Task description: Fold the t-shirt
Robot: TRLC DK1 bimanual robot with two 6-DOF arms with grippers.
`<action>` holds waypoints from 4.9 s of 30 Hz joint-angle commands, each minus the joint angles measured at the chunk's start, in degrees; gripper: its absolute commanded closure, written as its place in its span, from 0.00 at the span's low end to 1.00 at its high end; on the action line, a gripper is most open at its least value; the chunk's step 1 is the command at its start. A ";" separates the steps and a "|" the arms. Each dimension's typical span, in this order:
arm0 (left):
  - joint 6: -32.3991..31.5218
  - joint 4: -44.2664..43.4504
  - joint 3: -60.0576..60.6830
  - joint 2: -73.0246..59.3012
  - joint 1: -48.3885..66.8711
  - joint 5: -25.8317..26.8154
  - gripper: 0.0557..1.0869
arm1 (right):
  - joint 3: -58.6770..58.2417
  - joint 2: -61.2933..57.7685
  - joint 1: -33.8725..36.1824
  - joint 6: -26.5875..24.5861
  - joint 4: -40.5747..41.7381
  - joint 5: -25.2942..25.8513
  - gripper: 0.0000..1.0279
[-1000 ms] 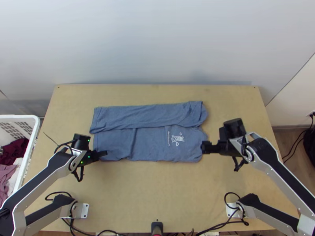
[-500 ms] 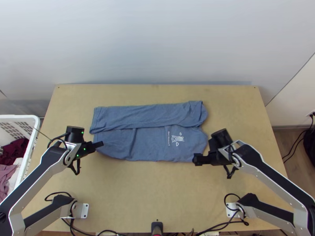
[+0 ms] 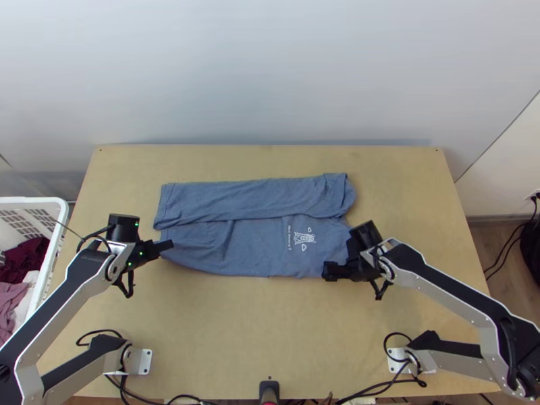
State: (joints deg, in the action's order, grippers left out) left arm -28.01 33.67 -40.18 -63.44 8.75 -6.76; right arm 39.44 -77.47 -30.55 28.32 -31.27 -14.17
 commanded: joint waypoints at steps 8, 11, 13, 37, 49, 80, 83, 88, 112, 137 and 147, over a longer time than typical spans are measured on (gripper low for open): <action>0.94 -0.45 -1.92 -0.90 -1.81 -0.18 0.96 | 2.75 -1.37 1.10 -0.37 6.48 0.02 0.97; 1.64 -0.45 -3.59 -1.60 -3.92 -0.09 0.96 | 5.03 0.83 2.16 -0.01 5.87 0.02 0.97; 2.26 -0.45 -4.55 -1.95 -4.89 -0.09 0.96 | 7.93 1.62 3.30 0.25 3.93 0.02 0.97; 3.84 -4.49 -36.37 -31.57 -9.98 0.79 0.96 | 44.32 -24.48 15.08 -3.53 0.77 0.55 0.97; 3.93 -4.58 -47.79 -46.78 -9.02 0.61 0.96 | 56.18 -39.69 15.60 -4.15 -0.64 1.78 0.97; 5.25 5.09 -42.52 -42.73 -6.82 2.11 0.06 | 60.75 -33.80 13.32 -3.00 -8.72 2.57 0.03; 5.33 3.77 -40.85 -43.26 -6.91 2.11 0.06 | 60.40 -31.34 10.86 -3.09 -8.99 2.22 0.03; 5.77 1.31 -39.88 -45.02 -6.56 2.11 0.06 | 60.84 -29.75 7.52 -3.53 -10.04 2.13 0.03; 5.51 1.84 -41.99 -51.96 -3.22 2.11 0.14 | 65.59 -32.57 4.27 -3.62 -11.80 2.13 0.03; 5.25 4.03 -47.18 -36.93 -4.10 0.44 0.96 | 75.52 -45.40 -4.00 -3.00 -13.29 -1.29 0.03; 5.16 6.14 -50.08 -34.12 -4.10 0.70 0.96 | 88.00 -58.93 -5.93 -2.12 -16.19 -3.14 0.04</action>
State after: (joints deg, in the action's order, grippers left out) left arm -22.90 38.57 -88.23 -99.50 4.86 -6.48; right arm 119.46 -128.27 -35.29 25.71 -45.12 -16.14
